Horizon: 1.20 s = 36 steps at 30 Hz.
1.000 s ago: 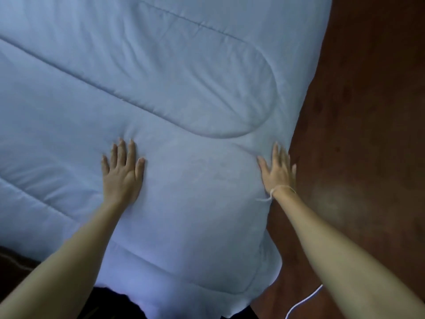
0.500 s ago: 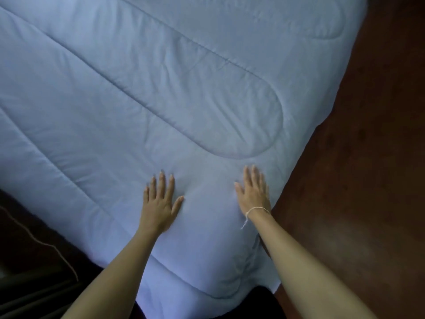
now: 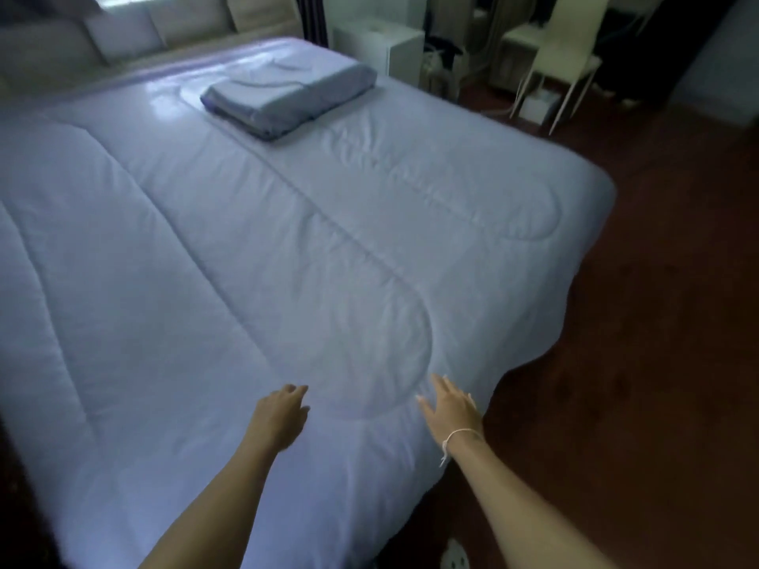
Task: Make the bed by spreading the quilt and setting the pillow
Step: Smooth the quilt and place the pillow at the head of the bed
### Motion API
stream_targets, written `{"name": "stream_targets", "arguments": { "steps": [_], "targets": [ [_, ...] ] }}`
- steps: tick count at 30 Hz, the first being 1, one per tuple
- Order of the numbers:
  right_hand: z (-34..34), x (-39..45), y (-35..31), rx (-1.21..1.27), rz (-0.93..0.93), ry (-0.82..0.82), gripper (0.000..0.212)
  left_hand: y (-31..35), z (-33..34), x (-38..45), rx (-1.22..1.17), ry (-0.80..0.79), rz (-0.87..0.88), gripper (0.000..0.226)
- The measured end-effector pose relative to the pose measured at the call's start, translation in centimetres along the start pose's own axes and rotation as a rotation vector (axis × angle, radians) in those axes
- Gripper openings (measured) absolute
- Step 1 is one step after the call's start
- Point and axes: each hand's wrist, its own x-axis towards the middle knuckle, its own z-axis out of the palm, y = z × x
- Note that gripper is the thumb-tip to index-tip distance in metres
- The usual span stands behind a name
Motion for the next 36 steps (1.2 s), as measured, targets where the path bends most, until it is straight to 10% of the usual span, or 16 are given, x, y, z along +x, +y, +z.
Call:
{"name": "stream_targets", "arguments": {
  "steps": [14, 36],
  "targets": [
    [-21.8, 13.8, 14.8, -0.023, -0.078, 0.206, 0.075, 28.1, -13.4, 15.2, -0.213, 0.397, 0.187, 0.043],
    [-41.4, 41.8, 34.0, -0.017, 0.006, 0.215, 0.079, 52.8, -19.9, 47.0, -0.183, 0.289, 0.184, 0.053]
  ]
}}
